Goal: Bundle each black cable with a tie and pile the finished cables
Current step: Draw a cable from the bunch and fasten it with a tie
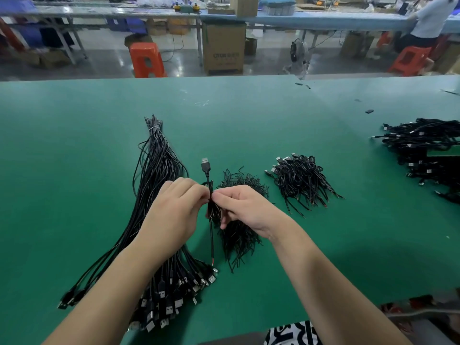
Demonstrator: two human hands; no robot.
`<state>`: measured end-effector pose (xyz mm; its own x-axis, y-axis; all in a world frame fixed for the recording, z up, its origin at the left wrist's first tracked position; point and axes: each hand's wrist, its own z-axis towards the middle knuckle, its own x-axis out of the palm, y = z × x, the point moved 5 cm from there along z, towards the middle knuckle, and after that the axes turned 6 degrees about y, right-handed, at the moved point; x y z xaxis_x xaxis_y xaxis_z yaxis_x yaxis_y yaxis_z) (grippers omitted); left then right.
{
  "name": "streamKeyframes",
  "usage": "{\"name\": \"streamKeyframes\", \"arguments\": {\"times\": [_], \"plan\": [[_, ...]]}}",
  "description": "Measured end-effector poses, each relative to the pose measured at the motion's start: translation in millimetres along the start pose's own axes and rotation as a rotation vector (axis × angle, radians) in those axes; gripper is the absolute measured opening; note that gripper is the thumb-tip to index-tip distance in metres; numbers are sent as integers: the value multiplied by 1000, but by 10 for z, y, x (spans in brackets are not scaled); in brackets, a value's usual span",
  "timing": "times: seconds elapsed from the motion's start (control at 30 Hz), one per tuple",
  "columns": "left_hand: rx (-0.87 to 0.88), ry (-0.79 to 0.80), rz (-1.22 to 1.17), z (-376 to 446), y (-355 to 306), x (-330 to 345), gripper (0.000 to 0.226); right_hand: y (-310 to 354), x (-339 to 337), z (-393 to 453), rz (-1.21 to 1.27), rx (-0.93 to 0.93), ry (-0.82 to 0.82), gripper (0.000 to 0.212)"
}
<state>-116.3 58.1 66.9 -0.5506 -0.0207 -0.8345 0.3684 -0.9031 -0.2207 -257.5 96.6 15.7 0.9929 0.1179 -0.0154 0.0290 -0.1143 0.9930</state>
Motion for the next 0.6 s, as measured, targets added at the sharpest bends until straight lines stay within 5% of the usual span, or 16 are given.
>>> {"name": "streamKeyframes", "arguments": {"times": [0.3, 0.6], "plan": [[-476, -6, -570, -111, 336, 83, 35, 7, -26, -57, 144, -16, 112, 23], [-419, 22, -524, -83, 410, 272, 36, -31, -170, -77, 108, 87, -4, 11]]}}
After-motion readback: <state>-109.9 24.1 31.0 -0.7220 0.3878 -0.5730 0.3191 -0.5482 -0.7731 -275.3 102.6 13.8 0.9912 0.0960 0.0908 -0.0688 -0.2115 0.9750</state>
